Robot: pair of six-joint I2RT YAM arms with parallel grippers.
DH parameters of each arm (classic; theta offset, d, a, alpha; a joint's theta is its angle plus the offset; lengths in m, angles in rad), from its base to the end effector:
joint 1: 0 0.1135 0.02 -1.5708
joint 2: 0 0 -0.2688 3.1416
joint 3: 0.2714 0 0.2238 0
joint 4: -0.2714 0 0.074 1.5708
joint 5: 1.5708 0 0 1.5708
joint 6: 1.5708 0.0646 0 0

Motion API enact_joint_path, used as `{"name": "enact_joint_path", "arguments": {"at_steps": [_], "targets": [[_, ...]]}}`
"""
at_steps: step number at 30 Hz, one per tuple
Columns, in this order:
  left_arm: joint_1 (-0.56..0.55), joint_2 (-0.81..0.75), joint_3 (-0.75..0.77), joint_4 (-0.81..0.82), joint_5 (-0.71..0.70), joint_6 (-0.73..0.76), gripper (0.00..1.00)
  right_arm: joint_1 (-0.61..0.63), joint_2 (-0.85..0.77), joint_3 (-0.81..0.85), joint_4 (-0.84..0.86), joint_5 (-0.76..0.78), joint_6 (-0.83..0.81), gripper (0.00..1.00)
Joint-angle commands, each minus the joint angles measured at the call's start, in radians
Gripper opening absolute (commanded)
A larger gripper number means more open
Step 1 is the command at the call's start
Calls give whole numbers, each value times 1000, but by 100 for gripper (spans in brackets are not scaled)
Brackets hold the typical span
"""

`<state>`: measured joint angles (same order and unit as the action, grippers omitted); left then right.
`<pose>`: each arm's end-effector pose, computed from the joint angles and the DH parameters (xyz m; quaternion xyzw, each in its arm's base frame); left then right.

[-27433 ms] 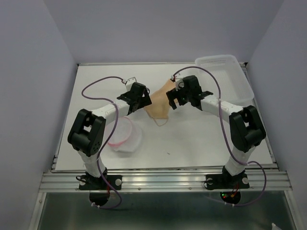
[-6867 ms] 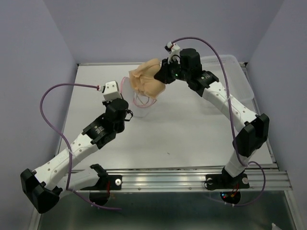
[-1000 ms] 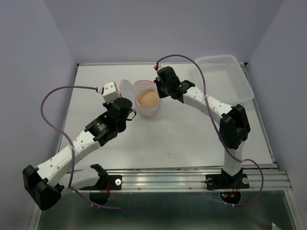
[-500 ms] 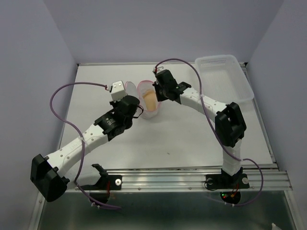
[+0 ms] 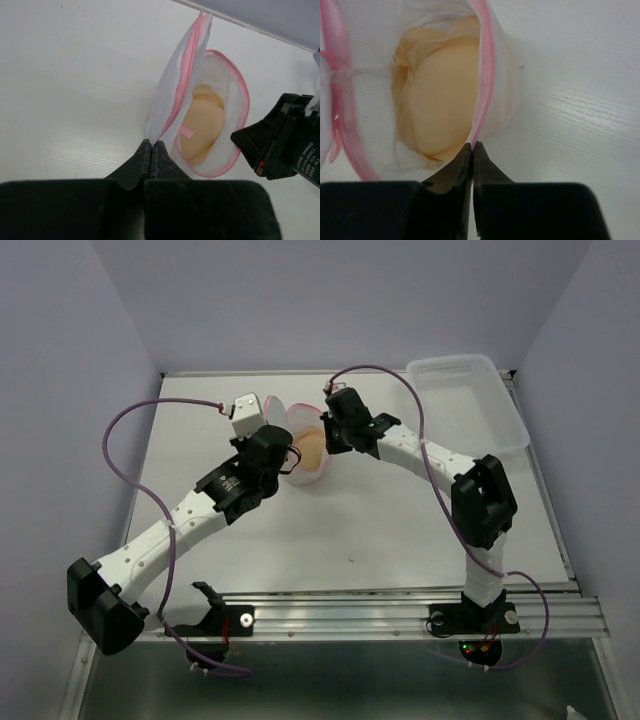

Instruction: Place the bra in the laundry bag and zip it closed

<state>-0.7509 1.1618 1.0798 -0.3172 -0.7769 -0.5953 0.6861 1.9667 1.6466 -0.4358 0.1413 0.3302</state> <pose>0.2089 -0.1330 0.3556 -0.1488 0.7851 -0.0722 0.5968 0.3521 0.2765 0.2560 -0.1346 0.9063 0.1357 0.3769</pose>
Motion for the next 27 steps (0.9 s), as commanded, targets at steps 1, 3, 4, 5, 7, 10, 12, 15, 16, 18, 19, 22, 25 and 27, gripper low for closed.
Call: {"name": "enact_joint_path", "arguments": {"at_steps": [1, 3, 4, 5, 7, 10, 12, 15, 16, 18, 19, 22, 25, 27], "targets": [[2, 25, 48, -43, -48, -14, 0, 1, -88, -18, 63, -25, 24, 1], [2, 42, 60, -58, -64, -20, 0, 1, -91, -28, 66, -32, 21, 1], [2, 50, 68, -66, -71, -23, 0, 1, -91, -30, 66, -40, 15, 1], [2, 70, 93, -97, -85, -38, 0, 1, -89, -30, 66, -54, 15, 1], [2, 113, 167, -143, -107, -61, 0, 1, -81, -33, 65, -86, 12, 1], [1, 166, 256, -224, -140, -83, 0, 1, -74, -41, 68, -121, 16, 1], [-2, 216, 325, -229, -130, -45, 0, 1, -65, -50, 77, -132, 23, 1], [-14, 268, 368, -188, -60, 14, 0, 1, -58, -57, 86, -132, 30, 1], [-30, 279, 376, -184, -36, 40, 14, 1, -57, -59, 92, -132, 36, 1], [-45, 271, 370, -157, 37, 64, 57, 1, -55, -59, 95, -132, 40, 1], [-51, 257, 358, -129, 72, 78, 61, 1, -55, -60, 98, -132, 40, 1], [-56, 149, 255, 38, 289, 173, 84, 1, -60, -71, 117, -131, 49, 1], [-56, 113, 189, 110, 327, 190, 89, -10, -71, -96, 131, -131, 56, 1], [-56, 87, 163, 138, 321, 196, 90, -19, -75, -103, 140, -132, 59, 1]]}}
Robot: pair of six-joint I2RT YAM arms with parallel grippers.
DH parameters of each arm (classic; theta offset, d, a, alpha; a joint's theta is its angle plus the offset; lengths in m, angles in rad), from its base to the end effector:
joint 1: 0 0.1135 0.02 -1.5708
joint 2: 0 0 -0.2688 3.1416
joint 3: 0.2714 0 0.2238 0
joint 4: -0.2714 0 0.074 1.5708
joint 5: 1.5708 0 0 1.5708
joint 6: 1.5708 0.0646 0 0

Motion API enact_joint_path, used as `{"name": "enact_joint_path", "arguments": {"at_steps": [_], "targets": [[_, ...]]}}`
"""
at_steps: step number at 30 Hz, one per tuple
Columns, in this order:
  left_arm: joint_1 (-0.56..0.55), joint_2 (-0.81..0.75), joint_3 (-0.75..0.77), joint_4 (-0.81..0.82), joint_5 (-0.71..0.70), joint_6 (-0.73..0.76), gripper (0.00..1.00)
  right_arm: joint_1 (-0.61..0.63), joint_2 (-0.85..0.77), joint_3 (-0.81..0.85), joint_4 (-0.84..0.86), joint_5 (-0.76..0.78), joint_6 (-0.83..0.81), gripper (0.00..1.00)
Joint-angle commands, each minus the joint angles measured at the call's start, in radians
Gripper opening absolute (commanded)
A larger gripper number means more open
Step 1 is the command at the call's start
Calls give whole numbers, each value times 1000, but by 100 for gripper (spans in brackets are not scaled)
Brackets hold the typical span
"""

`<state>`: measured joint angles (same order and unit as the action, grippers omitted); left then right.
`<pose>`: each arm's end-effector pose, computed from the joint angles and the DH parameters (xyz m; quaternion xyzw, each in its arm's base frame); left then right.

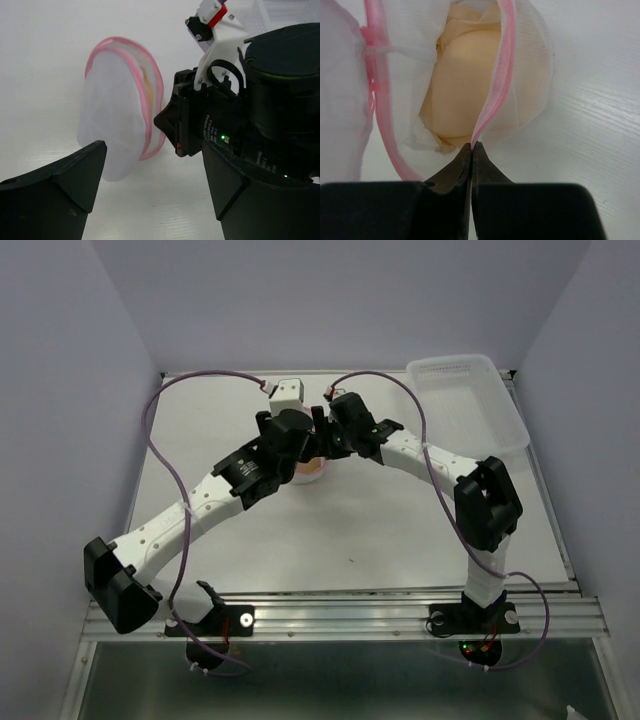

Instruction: Place the bra in the laundry bag and zip it closed

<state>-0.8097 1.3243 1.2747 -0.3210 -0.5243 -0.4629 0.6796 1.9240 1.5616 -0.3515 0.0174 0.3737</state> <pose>0.2261 -0.1905 0.3764 -0.0066 0.8104 -0.1521 0.5658 0.3434 0.2760 0.2546 -0.1350 0.8995 0.2020 0.3631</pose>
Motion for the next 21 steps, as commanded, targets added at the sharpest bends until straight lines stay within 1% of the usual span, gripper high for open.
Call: {"name": "enact_joint_path", "arguments": {"at_steps": [1, 3, 6, 8, 10, 11, 13, 14, 17, 18, 19, 20, 21], "targets": [[3, -97, -56, 179, 69, 70, 92, -12, -31, -17, 55, -8, 16, 1], [4, -108, -70, 203, 81, 85, 94, -12, -31, -20, 57, -14, 22, 1], [6, -85, -69, 232, 119, 104, 93, -22, -34, -34, 68, -56, 30, 1], [7, -50, -45, 200, 77, 96, 93, -31, -34, -46, 78, -68, 39, 1], [21, -40, -29, 172, 41, 58, 93, -31, -34, -51, 88, -82, 50, 1], [58, -42, -26, 149, 37, 9, 94, -41, -33, -55, 92, -105, 51, 1], [111, -49, -34, 140, 64, -29, 95, -41, -31, -60, 95, -115, 50, 1], [168, -60, -60, 142, 98, -40, 99, -41, -31, -60, 97, -120, 48, 1], [249, -77, -113, 134, 130, -69, 99, -41, -22, -60, 94, -126, 41, 1], [288, -83, -153, 120, 151, -91, 99, -41, -22, -58, 95, -129, 37, 1], [300, -89, -178, 120, 156, -97, 99, -41, -20, -58, 94, -134, 28, 2], [311, -106, -228, 125, 162, -103, 99, -41, -22, -57, 95, -142, 21, 8], [331, -114, -247, 126, 174, -117, 99, -41, -23, -57, 95, -145, 13, 18]]}}
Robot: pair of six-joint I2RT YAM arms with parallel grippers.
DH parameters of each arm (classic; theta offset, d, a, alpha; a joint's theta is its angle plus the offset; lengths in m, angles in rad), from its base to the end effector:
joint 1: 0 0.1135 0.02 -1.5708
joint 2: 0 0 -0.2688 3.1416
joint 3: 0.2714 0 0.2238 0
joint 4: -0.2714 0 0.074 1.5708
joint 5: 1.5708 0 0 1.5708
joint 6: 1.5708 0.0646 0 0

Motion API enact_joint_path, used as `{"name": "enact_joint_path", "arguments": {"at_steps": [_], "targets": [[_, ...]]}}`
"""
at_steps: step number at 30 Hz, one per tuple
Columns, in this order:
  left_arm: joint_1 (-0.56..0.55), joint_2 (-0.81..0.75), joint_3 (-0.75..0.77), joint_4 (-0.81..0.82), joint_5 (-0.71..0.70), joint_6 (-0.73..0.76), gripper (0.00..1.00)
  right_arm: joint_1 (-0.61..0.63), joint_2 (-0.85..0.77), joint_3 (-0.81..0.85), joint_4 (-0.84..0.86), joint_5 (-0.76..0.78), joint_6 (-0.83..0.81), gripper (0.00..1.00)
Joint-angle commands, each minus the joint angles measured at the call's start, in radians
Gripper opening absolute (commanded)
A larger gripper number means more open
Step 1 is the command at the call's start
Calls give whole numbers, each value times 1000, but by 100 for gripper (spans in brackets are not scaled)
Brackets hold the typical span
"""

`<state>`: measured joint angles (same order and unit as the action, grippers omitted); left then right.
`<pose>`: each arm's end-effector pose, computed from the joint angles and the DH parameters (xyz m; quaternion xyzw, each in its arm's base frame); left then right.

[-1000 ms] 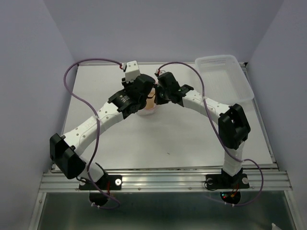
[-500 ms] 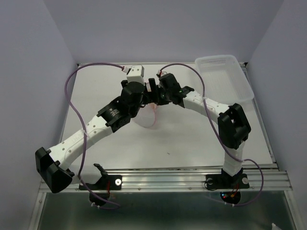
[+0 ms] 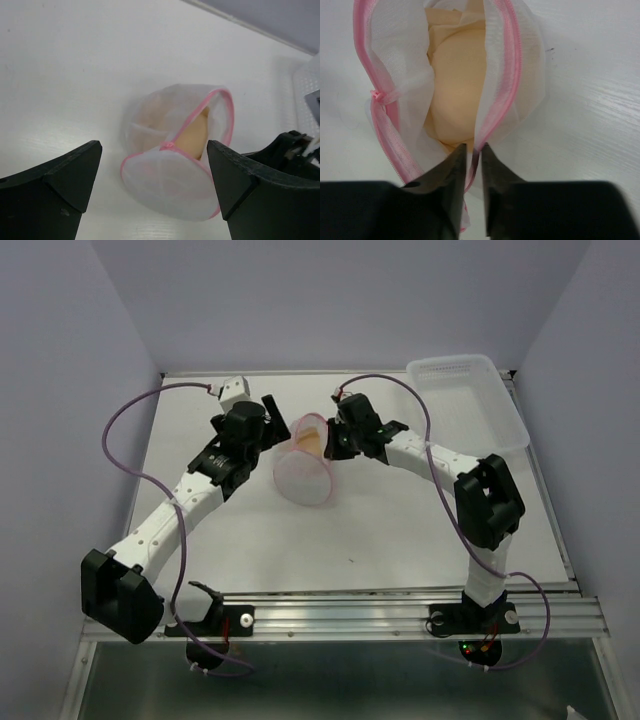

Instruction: Place the bra in the laundry bag and zip it closed

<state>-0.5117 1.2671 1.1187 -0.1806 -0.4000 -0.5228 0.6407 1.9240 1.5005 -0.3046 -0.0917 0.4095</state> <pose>0.2635 -0.1191 0.3543 -0.1200 0.7965 -0.1415 0.5755 0.3472 0.2662 0.2397 -0.1238 0.9033 0.2410 0.3326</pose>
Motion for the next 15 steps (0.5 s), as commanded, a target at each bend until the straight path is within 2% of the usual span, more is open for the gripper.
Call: {"name": "enact_joint_path", "arguments": {"at_steps": [1, 3, 6, 7, 10, 12, 13, 14, 15], "targets": [[39, -66, -109, -16, 58, -65, 99, -3, -26, 10, 42, -48, -41, 31], [53, -92, -152, -10, 76, -75, 99, -3, -42, 26, 26, -46, -63, 51], [70, -130, -197, 1, 89, -95, 99, -3, -78, 56, -4, -5, -95, 66], [73, -141, -204, 3, 89, -100, 99, -3, -89, 61, -11, 15, -104, 76], [84, -172, -221, 1, 89, -103, 99, -3, -141, 61, -13, 87, -109, 88], [87, -187, -227, -3, 89, -103, 99, -3, -170, 38, -11, 145, -107, 93], [87, -193, -230, -5, 87, -102, 99, -3, -204, 24, -11, 147, -112, 93], [90, -202, -234, -11, 82, -103, 99, -3, -223, 5, -11, 148, -110, 100], [91, -206, -237, -14, 81, -103, 99, -3, -243, -44, -13, 145, -112, 100]]}}
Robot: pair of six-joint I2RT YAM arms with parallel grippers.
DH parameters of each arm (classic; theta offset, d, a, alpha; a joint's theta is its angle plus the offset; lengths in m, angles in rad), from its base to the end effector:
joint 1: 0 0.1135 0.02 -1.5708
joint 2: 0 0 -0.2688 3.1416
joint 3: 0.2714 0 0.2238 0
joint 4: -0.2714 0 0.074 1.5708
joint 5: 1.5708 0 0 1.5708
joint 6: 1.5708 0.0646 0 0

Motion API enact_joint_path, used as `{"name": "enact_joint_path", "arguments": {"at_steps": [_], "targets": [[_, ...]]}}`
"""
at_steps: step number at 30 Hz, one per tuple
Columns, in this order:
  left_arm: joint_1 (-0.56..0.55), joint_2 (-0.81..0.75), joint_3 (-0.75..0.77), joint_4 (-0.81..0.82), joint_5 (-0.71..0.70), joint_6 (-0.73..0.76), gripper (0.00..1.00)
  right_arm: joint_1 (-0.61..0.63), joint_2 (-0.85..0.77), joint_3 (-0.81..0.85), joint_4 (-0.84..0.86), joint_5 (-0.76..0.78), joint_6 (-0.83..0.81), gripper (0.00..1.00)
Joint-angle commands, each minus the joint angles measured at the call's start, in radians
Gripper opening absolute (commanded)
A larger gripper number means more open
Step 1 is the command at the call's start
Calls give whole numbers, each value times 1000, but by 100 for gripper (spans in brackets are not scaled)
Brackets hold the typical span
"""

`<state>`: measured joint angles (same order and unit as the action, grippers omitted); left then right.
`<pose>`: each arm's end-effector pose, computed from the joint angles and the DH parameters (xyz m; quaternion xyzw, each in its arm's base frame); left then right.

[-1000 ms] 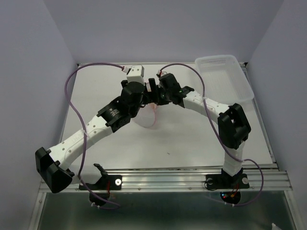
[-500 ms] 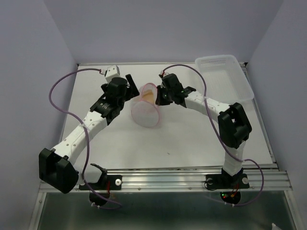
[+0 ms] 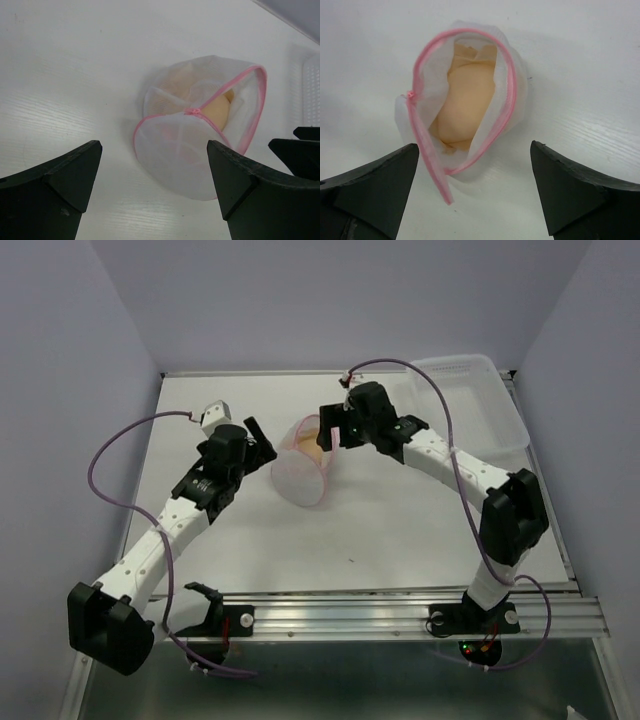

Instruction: Place the bra in the laundry bag and zip it closed

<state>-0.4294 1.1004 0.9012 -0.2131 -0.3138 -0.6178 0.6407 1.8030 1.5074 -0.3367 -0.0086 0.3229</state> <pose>0.2315 -0.0841 0.3150 -0.1629 0.8149 -0.1571 0.5336 0.3343 0.2499 0.2878 -0.1430 0.8804 0.2129 0.3990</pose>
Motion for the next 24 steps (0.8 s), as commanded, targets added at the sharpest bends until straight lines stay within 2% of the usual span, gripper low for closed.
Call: {"name": "enact_joint_path", "arguments": {"at_steps": [1, 7, 9, 11, 14, 20, 24], "targets": [[9, -45, -22, 15, -7, -7, 99, -3, -143, -81, 21, 50, -33, 100], [26, -103, -35, -20, -24, -19, 99, -3, -270, -317, 100, -232, -70, 100], [26, -123, -39, -22, -8, -23, 99, -3, -294, -432, 194, -339, -32, 100], [26, -139, -47, -23, 5, -25, 99, -3, -306, -551, 385, -441, 33, 100], [27, -148, -50, -28, 15, -28, 99, -3, -297, -651, 601, -481, 73, 100], [27, -155, -53, -49, 28, -39, 99, 7, -162, -641, 790, -478, 73, 88], [27, -174, -65, -55, 27, -42, 99, 16, -56, -595, 820, -505, 68, 77]]}}
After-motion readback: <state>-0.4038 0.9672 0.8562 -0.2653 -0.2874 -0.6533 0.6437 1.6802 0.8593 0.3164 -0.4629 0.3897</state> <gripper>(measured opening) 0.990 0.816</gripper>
